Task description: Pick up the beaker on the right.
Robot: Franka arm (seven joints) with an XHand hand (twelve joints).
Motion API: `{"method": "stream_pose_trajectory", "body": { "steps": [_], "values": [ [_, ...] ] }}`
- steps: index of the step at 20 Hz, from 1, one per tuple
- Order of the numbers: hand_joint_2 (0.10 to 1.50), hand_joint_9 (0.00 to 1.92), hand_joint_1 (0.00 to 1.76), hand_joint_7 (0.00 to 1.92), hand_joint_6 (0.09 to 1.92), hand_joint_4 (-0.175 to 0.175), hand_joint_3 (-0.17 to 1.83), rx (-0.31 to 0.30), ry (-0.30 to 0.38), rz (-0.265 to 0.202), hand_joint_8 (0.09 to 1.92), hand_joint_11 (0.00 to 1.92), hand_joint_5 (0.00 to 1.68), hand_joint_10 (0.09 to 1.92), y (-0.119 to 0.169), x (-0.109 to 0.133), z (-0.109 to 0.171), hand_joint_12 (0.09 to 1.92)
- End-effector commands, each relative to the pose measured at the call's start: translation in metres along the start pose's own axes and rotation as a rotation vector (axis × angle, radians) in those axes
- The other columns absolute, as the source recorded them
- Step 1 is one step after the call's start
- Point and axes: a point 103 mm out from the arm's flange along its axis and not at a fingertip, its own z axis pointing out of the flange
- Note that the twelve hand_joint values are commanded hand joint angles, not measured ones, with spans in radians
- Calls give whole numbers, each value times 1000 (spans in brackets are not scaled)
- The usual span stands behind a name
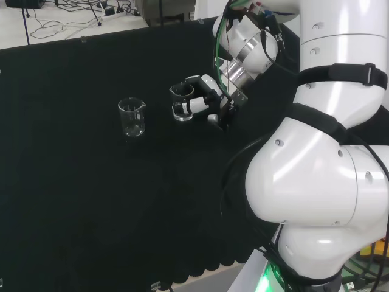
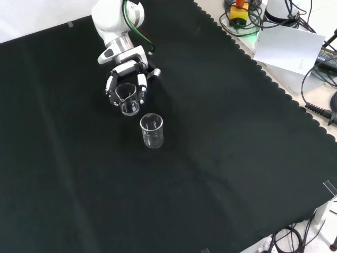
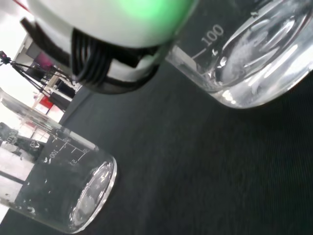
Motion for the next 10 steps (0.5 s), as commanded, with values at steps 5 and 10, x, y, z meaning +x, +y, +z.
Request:
{"method": "stream_pose_trajectory", "body": {
  "steps": [5,10],
  "values": [
    [612,1334,1433,1325,746,-175,708,-18,-102,-40,709,1062,1157,661,6,21,-39,855],
    [604,1342,1434,1335,733,-175,715,30,-116,-54,698,1068,1166,650,6,31,-53,847]
  ]
}}
